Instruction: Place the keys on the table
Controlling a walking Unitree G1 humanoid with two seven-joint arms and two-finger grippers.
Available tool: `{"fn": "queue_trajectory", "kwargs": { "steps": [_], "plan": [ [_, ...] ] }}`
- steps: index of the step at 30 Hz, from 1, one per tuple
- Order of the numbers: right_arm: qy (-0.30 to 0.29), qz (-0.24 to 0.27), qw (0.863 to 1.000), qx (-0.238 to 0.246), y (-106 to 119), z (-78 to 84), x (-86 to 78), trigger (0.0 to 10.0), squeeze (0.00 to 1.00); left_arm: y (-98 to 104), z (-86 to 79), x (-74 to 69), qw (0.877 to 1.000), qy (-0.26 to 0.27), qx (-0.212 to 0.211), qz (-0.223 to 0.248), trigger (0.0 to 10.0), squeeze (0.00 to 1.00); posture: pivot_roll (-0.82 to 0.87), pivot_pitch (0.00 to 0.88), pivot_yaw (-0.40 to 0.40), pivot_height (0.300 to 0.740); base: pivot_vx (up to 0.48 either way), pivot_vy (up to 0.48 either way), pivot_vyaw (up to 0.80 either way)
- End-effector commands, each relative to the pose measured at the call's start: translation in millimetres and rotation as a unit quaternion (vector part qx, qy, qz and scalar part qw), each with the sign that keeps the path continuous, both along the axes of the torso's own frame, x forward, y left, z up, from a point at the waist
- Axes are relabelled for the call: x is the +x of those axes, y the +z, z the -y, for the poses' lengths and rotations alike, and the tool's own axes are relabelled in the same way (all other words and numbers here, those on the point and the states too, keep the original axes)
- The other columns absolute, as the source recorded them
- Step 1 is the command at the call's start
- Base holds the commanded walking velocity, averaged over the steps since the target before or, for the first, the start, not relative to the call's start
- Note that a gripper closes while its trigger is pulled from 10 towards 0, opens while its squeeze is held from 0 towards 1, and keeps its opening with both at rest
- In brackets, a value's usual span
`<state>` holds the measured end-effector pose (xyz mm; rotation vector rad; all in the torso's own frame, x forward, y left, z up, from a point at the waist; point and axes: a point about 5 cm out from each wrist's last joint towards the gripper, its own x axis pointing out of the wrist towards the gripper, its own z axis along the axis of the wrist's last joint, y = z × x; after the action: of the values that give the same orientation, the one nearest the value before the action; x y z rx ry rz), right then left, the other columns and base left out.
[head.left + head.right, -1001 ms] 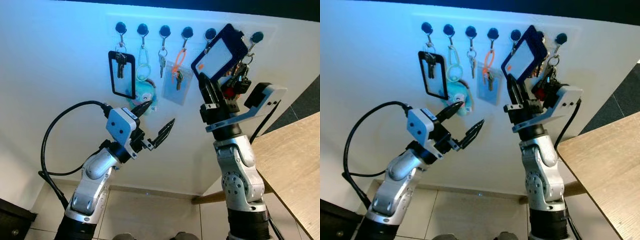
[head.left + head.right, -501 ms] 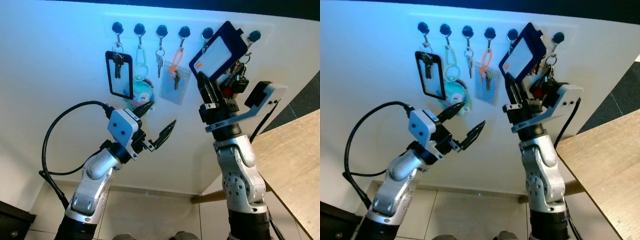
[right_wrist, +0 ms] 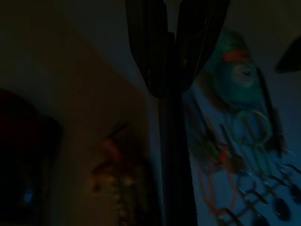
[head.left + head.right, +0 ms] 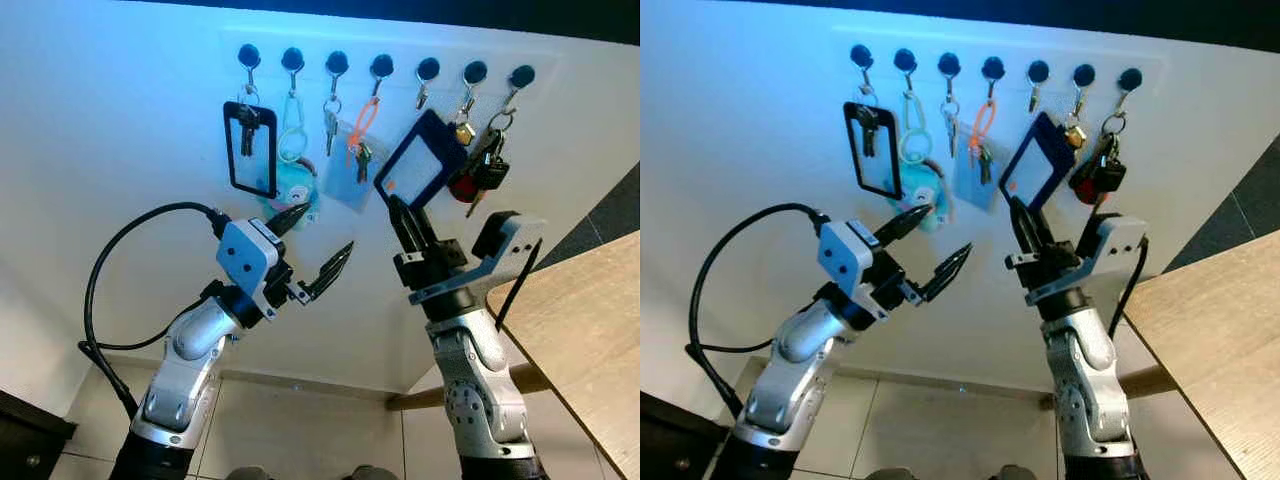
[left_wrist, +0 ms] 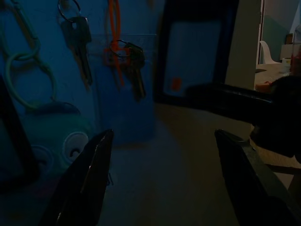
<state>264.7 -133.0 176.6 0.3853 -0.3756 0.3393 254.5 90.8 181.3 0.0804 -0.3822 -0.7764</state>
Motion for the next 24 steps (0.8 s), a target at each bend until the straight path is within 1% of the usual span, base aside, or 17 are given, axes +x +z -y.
{"fn": "queue_trajectory", "kwargs": {
  "steps": [1, 2, 3, 4, 5, 6, 7, 8, 9, 10, 16, 17, 18, 19, 22, 23, 24],
  "plan": [
    [-0.012, -0.006, 1.0, -0.005, -5, 4.1, -0.3, 0.0, 0.0, -1, 1.6, -2.2, 1.0, -0.008, 0.012, 0.004, 10.0, 0.0, 0.08, 0.062, -0.031, 0.74, 0.0, 0.0, 0.0],
    [-0.015, -0.006, 1.0, -0.006, -6, 4.8, -0.2, 0.0, 0.0, -1, 1.8, -2.3, 1.0, -0.008, 0.012, 0.004, 10.0, 0.0, 0.08, 0.062, -0.031, 0.74, 0.0, 0.0, 0.0],
    [-0.026, -0.008, 1.0, -0.007, -7, 8.4, 1.4, 5.4, 0.0, -1, 1.8, -2.1, 1.0, -0.009, 0.011, 0.005, 10.0, 0.0, 0.08, 0.067, -0.032, 0.74, 0.0, 0.0, 0.0],
    [-0.026, -0.008, 1.0, -0.007, -7, 8.4, 1.4, 5.4, 0.0, -1, 1.8, -2.1, 1.0, -0.009, 0.011, 0.005, 10.0, 0.0, 0.08, 0.067, -0.032, 0.74, 0.0, 0.0, 0.0],
    [-0.029, -0.008, 1.0, -0.006, -7, 9.4, 1.8, 10.0, 0.0, -1, 1.9, -2.0, 1.0, -0.009, 0.011, 0.005, 10.0, 0.0, 0.08, 0.067, -0.032, 0.74, 0.0, 0.0, 0.0],
    [-0.031, -0.007, 0.999, -0.006, -7, 10.0, 2.1, 10.0, 0.0, 0, 1.6, -2.1, 1.0, -0.009, 0.011, 0.005, 10.0, 0.0, 0.08, 0.069, -0.031, 0.74, 0.0, 0.0, 0.0],
    [-0.032, -0.005, 0.999, -0.006, -6, 10.1, 2.2, 10.0, 0.51, 0, 1.5, -2.1, 1.0, -0.008, 0.011, 0.005, 10.0, 0.0, 0.08, 0.069, -0.031, 0.74, 0.0, 0.0, 0.0],
    [-0.032, -0.004, 0.999, -0.006, -6, 10.2, 2.3, 10.0, 0.93, 0, 1.3, -2.1, 1.0, -0.008, 0.011, 0.005, 10.0, 0.0, 0.08, 0.069, -0.031, 0.74, 0.0, 0.0, 0.0],
    [-0.032, -0.004, 0.999, -0.006, -6, 10.2, 2.3, 10.0, 0.93, 0, 1.3, -2.1, 1.0, -0.008, 0.011, 0.005, 10.0, 0.0, 0.08, 0.069, -0.031, 0.74, 0.0, 0.0, 0.0],
    [-0.032, -0.002, 0.999, -0.006, -5, 10.0, 2.3, 10.0, 1.0, 0, 1.2, -2.2, 1.0, -0.008, 0.011, 0.005, 10.0, 0.0, 0.09, 0.07, -0.032, 0.74, 0.0, 0.0, 0.0],
    [-0.035, -0.01, 0.999, 0.003, -7, 10.1, 3.3, 10.0, 1.0, 0, 1.0, -2.7, 1.0, -0.007, 0.01, 0.005, 10.0, 0.0, 0.09, 0.072, -0.031, 0.74, 0.0, 0.0, 0.0],
    [-0.039, -0.019, 0.999, 0.019, -10, 12.0, 3.9, 10.0, 0.0, 0, 1.3, -2.8, 1.0, -0.007, 0.01, 0.005, 10.0, 0.0, 0.09, 0.072, -0.03, 0.74, 0.0, 0.0, 0.0],
    [-0.039, -0.019, 0.999, 0.019, -10, 12.0, 3.9, 10.0, 0.0, 0, 1.3, -2.8, 1.0, -0.007, 0.01, 0.005, 10.0, 0.0, 0.09, 0.072, -0.03, 0.74, 0.0, 0.0, 0.0],
    [-0.042, -0.025, 0.998, 0.031, -11, 13.4, 4.3, 10.0, 0.0, 0, 1.5, -2.9, 1.0, -0.008, 0.01, 0.004, 10.0, 0.0, 0.09, 0.072, -0.03, 0.74, 0.0, 0.0, 0.0],
    [-0.021, -0.091, 0.99, 0.102, -35, 16.7, 4.7, 10.0, 0.0, 0, 2.0, -4.0, 1.0, -0.01, 0.01, 0.004, 10.0, 0.0, 0.09, 0.074, -0.028, 0.74, 0.0, 0.0, 0.0],
    [-0.021, -0.091, 0.99, 0.102, -35, 16.7, 4.7, 10.0, 0.0, 0, 2.0, -4.0, 1.0, -0.01, 0.01, 0.004, 10.0, 0.0, 0.09, 0.074, -0.028, 0.74, 0.0, 0.0, 0.0],
    [-0.008, -0.112, 0.986, 0.122, -42, 16.1, 4.0, 10.0, 0.0, 0, 2.1, -4.2, 1.0, -0.01, 0.01, 0.004, 10.0, 0.0, 0.09, 0.074, -0.028, 0.74, 0.0, 0.0, 0.0]
  ]
}}
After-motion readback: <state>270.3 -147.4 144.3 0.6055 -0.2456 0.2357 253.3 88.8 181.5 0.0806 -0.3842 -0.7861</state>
